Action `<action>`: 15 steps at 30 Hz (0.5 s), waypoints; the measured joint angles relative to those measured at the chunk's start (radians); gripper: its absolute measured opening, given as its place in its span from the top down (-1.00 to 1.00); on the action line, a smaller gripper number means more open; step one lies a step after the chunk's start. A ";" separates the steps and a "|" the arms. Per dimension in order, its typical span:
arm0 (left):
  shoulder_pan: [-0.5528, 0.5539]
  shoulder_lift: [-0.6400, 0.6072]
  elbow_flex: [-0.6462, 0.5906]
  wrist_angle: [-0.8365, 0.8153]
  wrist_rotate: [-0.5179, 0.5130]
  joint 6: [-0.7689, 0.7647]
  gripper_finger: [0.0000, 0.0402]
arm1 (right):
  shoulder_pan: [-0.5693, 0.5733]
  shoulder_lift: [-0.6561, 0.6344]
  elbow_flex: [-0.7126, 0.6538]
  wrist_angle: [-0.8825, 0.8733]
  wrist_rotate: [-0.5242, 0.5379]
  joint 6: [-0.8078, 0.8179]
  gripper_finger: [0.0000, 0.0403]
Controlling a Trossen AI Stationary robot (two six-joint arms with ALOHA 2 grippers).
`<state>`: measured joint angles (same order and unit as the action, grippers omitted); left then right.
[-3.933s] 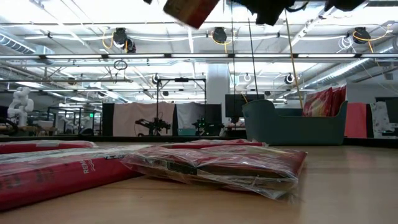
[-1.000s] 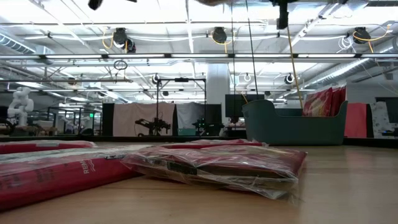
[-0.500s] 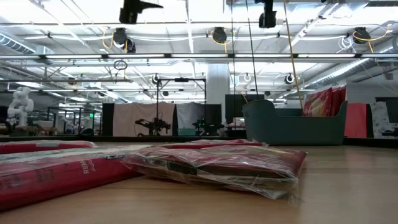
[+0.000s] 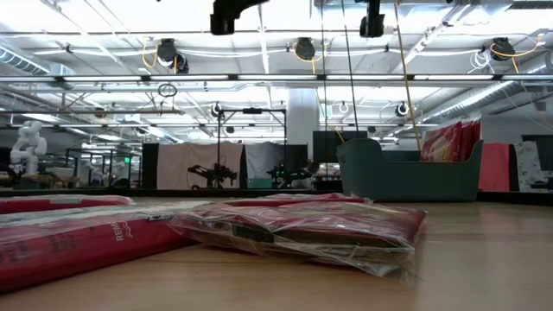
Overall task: Sort popcorn bags into baskets
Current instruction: Put the popcorn bag into the blue bin
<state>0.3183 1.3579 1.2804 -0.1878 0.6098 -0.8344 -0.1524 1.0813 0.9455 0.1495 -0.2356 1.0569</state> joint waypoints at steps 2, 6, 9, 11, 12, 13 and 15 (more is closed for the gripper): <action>-0.004 -0.002 0.000 0.018 -0.004 0.001 -0.32 | -0.001 0.000 0.000 -0.004 0.001 -0.003 0.94; -0.006 -0.001 0.000 0.010 -0.013 0.013 0.04 | -0.005 0.000 0.000 -0.004 0.021 -0.007 0.94; -0.005 -0.001 0.000 0.008 0.000 0.019 0.34 | -0.006 0.000 0.000 -0.003 0.028 -0.016 0.94; -0.005 -0.001 0.000 0.008 0.003 0.028 0.55 | -0.007 -0.001 0.000 -0.001 0.028 -0.023 0.94; -0.003 -0.001 0.000 0.008 0.005 0.029 0.65 | -0.007 -0.001 0.000 0.001 0.028 -0.023 0.94; -0.003 -0.001 0.000 0.008 0.006 0.030 0.74 | -0.007 -0.001 0.000 0.003 0.029 -0.023 0.94; -0.002 -0.001 0.000 0.008 0.003 0.039 0.87 | -0.007 -0.001 0.000 0.008 0.040 -0.024 0.92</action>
<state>0.3164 1.3567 1.2804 -0.1795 0.6124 -0.7951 -0.1596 1.0805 0.9455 0.1579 -0.1960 1.0325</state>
